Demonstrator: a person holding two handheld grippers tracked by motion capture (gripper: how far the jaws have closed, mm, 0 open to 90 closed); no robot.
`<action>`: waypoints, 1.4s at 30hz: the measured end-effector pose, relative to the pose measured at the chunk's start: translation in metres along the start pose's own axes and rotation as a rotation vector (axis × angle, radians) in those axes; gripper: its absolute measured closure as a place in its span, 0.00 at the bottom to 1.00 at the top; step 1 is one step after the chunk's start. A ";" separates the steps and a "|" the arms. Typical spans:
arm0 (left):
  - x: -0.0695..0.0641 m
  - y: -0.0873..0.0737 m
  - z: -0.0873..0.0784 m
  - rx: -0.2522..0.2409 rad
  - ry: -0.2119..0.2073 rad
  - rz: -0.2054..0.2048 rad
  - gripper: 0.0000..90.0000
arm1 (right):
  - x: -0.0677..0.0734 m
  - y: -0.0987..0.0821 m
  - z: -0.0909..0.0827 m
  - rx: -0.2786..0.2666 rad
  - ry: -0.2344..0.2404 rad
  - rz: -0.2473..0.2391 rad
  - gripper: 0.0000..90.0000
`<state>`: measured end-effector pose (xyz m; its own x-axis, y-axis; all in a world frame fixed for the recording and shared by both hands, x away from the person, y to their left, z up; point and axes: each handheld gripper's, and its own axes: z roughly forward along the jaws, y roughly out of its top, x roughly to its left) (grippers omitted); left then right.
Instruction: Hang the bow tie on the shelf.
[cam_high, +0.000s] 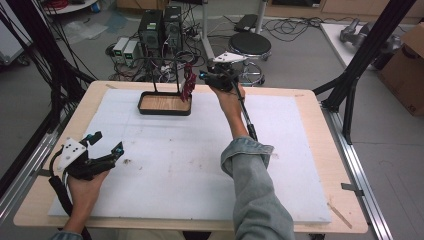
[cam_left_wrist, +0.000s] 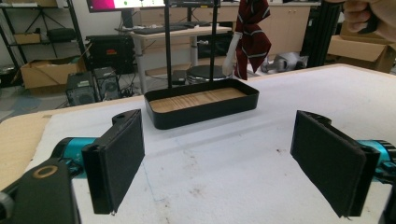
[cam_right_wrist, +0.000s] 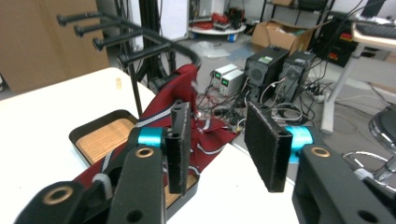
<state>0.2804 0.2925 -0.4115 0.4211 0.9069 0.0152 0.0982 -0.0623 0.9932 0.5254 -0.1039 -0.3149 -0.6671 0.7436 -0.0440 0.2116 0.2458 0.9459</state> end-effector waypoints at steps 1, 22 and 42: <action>0.000 0.000 0.000 0.001 0.000 0.000 0.20 | -0.001 0.000 -0.003 -0.004 0.001 0.004 0.64; -0.003 -0.001 0.005 0.009 -0.003 0.008 0.20 | -0.039 0.009 -0.110 -0.155 -0.052 0.051 0.36; -0.003 -0.002 0.000 0.011 0.008 0.013 0.20 | -0.054 -0.013 -0.175 -0.206 -0.141 0.105 0.19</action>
<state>0.2795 0.2902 -0.4137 0.4155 0.9091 0.0288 0.1027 -0.0783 0.9916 0.4337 -0.2558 -0.2690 -0.5398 0.8414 0.0267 0.1149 0.0422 0.9925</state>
